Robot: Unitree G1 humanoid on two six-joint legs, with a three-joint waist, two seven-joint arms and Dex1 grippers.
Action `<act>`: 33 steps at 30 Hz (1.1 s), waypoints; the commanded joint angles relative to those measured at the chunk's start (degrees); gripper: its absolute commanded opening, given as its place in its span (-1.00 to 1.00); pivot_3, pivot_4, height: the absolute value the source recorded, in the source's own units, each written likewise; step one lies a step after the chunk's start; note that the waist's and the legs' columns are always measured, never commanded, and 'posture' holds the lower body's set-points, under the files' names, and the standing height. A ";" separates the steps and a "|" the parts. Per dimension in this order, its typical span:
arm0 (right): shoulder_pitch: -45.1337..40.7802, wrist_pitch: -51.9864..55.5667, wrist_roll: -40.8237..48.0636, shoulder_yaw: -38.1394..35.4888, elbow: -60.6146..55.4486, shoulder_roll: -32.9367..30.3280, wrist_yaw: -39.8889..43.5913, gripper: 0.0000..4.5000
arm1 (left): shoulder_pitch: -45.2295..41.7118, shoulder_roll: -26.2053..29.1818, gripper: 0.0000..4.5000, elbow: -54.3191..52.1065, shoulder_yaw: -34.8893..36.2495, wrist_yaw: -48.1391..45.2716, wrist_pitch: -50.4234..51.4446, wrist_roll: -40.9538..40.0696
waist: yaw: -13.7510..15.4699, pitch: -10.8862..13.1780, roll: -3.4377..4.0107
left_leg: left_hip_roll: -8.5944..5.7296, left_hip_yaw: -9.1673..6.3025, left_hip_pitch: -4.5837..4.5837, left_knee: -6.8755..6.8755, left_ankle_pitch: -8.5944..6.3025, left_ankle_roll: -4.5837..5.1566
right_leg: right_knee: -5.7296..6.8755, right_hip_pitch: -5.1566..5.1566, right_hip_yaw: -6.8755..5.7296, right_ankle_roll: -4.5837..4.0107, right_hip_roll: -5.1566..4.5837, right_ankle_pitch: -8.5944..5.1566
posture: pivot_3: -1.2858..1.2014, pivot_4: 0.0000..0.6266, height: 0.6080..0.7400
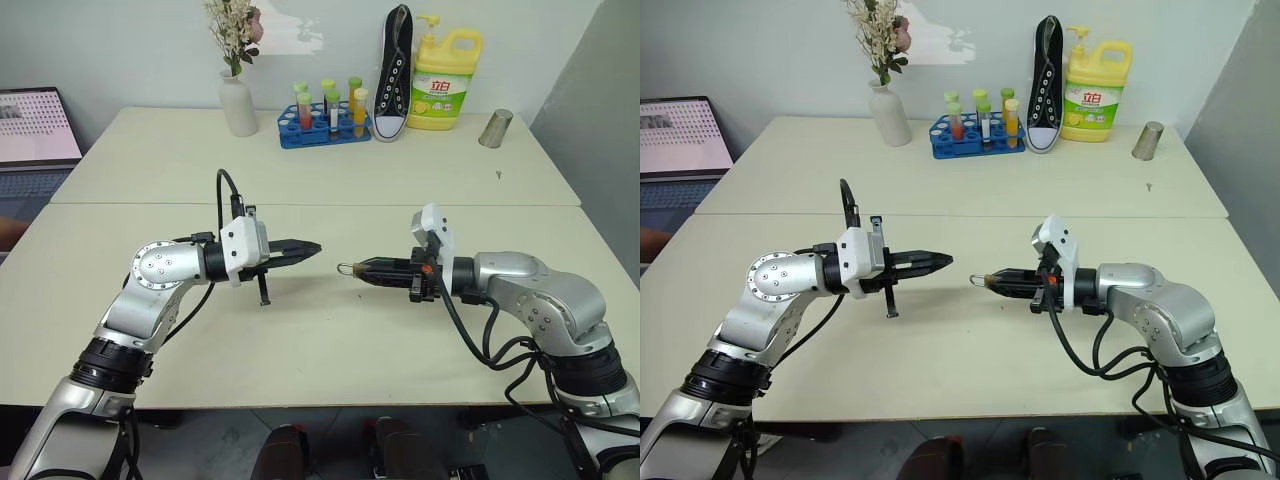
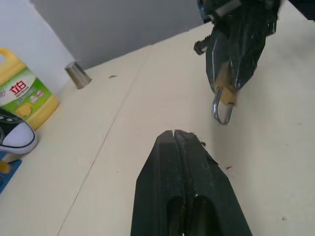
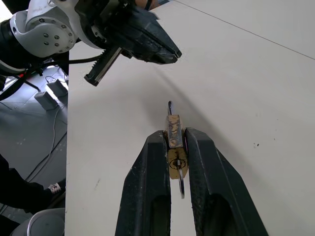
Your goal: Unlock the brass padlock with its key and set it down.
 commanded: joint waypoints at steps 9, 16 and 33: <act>-0.54 -0.25 1.59 -1.57 -3.50 -0.14 0.65 -0.94 | -2.29 -9.15 -1.00 -1.39 0.76 0.11 5.23 3.05 | 0.18 0.01 -0.01 | -0.04 0.02 -0.03 0.02 0.00 0.00 | -0.02 0.01 0.04 -0.04 -0.03 0.03 | 0.03 -0.52 1.00; -0.34 -0.16 1.51 -1.66 -3.77 -0.37 0.57 -0.94 | -0.34 -9.31 -1.00 -5.61 0.51 -4.52 12.93 0.98 | 0.04 0.01 -0.01 | -0.02 -0.01 -0.02 0.01 0.00 0.00 | 0.00 0.01 0.07 -0.03 -0.01 0.02 | 0.03 -0.52 1.00; -0.35 -0.64 1.50 -1.83 -3.35 0.40 0.50 -0.94 | 2.16 -9.07 -1.00 -5.69 1.69 -7.78 17.45 2.43 | 0.07 0.01 -0.01 | -0.02 -0.02 -0.01 0.01 0.00 0.00 | -0.01 0.01 0.07 0.01 -0.01 0.00 | 0.03 -0.52 1.00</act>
